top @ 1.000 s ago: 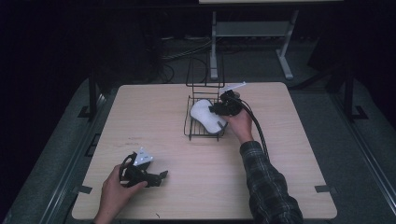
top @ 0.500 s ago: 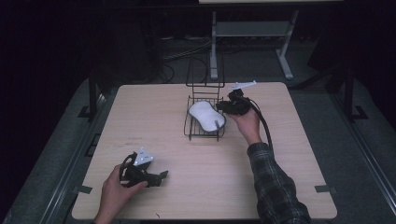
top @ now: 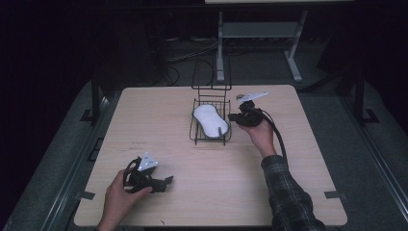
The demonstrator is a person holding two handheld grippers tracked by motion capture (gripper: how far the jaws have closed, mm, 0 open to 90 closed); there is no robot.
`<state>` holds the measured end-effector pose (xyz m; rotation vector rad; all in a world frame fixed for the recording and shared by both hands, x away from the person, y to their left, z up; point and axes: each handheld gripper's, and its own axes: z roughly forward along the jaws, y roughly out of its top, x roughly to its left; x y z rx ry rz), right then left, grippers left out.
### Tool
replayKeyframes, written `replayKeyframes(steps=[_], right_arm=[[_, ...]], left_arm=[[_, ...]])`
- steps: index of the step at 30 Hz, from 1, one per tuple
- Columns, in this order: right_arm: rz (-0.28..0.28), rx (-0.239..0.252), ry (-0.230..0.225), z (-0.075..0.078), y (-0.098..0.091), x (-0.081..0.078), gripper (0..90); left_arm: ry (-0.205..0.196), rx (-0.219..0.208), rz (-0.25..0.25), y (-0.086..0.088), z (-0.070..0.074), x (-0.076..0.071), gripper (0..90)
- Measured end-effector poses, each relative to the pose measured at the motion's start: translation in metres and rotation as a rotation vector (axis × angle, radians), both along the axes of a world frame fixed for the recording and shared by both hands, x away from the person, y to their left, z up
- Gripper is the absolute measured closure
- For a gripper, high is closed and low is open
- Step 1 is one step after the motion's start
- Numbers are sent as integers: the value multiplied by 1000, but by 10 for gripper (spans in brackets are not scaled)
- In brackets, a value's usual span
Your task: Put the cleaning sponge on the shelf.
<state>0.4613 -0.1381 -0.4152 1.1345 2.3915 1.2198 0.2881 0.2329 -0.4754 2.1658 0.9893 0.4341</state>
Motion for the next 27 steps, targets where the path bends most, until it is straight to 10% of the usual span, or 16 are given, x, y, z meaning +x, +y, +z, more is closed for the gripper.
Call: replayKeyframes(steps=[27], right_arm=[[144, -43, 31, -12, 39, -16, 898]], left_arm=[[-1, -2, 1, 0, 0, 0, 124]])
